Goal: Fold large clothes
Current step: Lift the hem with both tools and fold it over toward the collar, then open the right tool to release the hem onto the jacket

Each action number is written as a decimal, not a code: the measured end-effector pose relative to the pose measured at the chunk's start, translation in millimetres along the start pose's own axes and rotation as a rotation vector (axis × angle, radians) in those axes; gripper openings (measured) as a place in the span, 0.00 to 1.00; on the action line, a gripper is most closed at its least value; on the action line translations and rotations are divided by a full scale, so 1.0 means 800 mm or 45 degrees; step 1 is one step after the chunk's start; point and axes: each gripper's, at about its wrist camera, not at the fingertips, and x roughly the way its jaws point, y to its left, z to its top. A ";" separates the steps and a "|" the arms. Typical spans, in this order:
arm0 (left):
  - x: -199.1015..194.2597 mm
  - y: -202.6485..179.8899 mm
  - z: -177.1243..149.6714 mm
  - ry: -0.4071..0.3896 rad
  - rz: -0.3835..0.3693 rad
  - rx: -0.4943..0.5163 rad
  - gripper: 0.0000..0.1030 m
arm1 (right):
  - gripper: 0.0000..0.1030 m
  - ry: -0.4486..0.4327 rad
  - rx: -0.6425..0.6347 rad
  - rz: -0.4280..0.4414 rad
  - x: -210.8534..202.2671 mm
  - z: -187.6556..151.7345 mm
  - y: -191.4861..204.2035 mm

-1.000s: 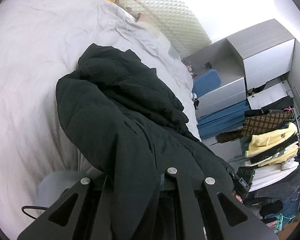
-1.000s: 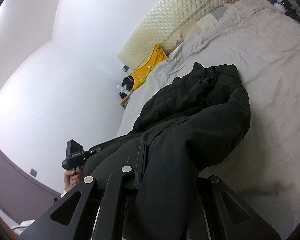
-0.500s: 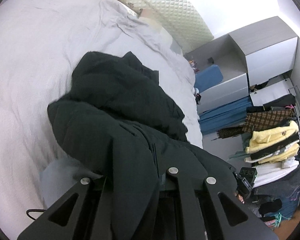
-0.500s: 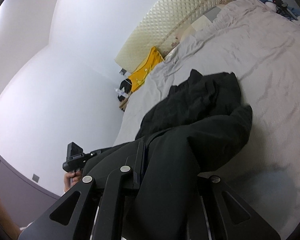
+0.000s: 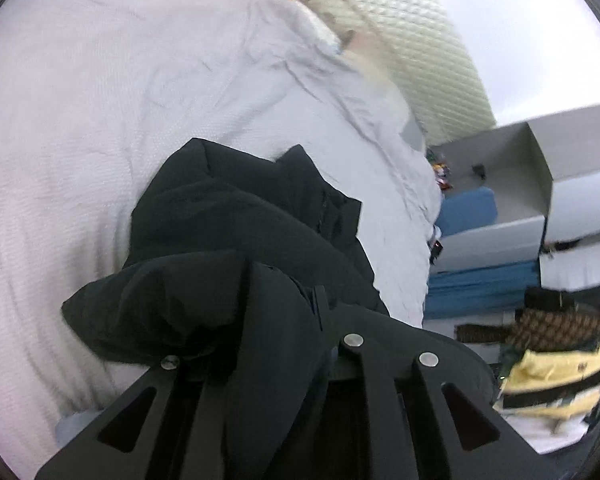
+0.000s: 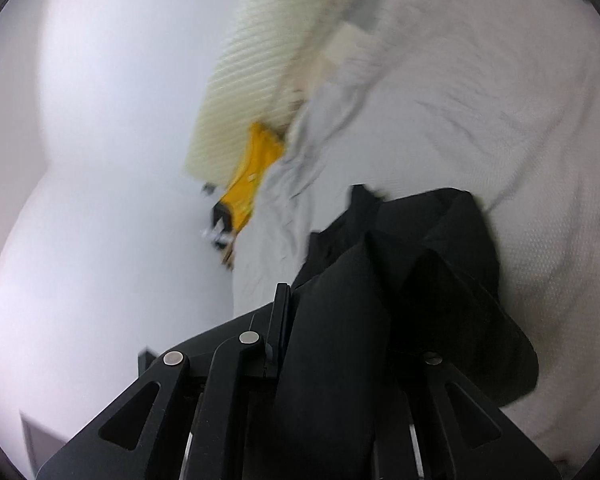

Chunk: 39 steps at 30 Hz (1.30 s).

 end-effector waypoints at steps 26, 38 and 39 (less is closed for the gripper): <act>0.122 0.027 0.083 0.158 0.026 -0.113 0.18 | 0.26 0.164 0.263 0.006 0.130 0.085 -0.133; 0.009 0.047 0.059 0.114 -0.051 -0.028 0.16 | 0.54 0.032 0.079 -0.141 0.041 0.080 -0.093; -0.003 0.048 0.056 0.097 -0.040 -0.008 0.16 | 0.54 0.033 0.050 -0.153 0.038 0.078 -0.088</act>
